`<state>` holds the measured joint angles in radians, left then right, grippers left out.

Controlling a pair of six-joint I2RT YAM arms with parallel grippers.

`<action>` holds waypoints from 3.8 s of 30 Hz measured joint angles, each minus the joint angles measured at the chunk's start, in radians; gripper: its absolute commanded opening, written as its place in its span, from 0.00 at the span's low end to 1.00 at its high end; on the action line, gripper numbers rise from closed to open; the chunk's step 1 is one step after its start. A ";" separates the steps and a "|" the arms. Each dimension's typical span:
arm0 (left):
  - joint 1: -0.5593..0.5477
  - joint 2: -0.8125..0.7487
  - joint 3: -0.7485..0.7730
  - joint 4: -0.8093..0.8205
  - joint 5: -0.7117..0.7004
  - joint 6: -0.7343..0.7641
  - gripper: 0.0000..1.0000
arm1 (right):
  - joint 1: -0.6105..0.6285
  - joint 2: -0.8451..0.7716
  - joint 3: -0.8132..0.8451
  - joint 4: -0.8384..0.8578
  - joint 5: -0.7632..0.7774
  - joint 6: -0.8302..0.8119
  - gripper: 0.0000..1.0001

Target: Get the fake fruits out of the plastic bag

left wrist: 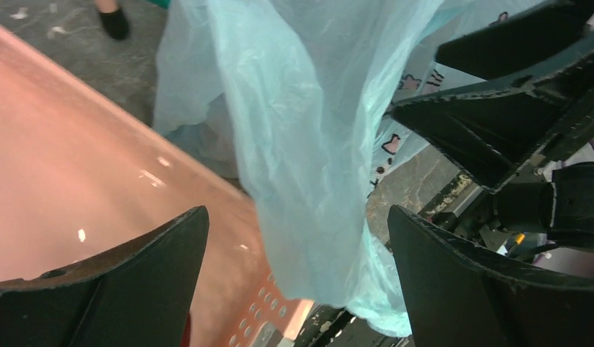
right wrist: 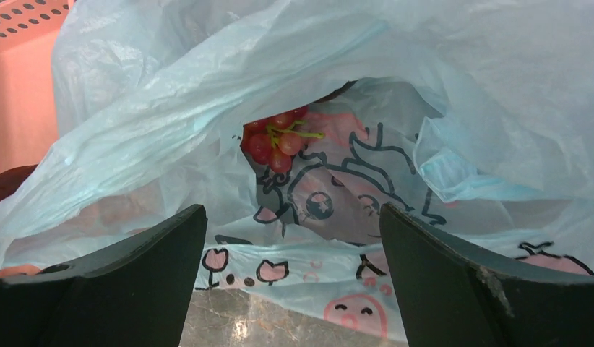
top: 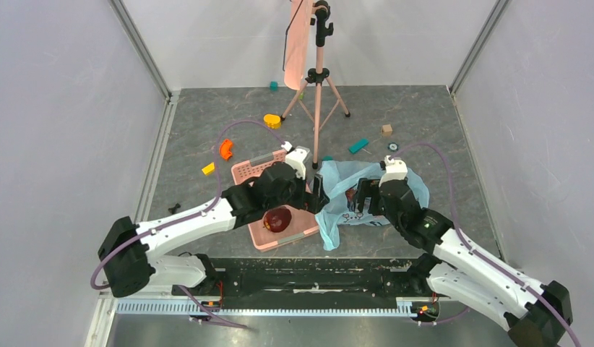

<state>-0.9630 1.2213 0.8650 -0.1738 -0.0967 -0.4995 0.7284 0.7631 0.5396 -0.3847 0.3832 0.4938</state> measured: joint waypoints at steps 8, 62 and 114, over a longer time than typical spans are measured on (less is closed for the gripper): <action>0.002 0.100 0.000 0.101 0.105 0.001 0.68 | -0.091 0.086 -0.045 0.154 -0.114 -0.032 0.89; 0.242 0.219 0.314 0.072 0.261 0.001 0.80 | -0.235 0.453 -0.222 0.890 -0.232 -0.128 0.94; 0.226 1.003 0.830 -0.168 0.284 -0.007 0.35 | -0.273 0.612 -0.233 1.054 -0.315 -0.211 0.98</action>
<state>-0.7372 2.2242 1.6947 -0.3416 0.1871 -0.5068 0.4557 1.3746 0.3061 0.6693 0.0681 0.2825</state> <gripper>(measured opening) 0.400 0.979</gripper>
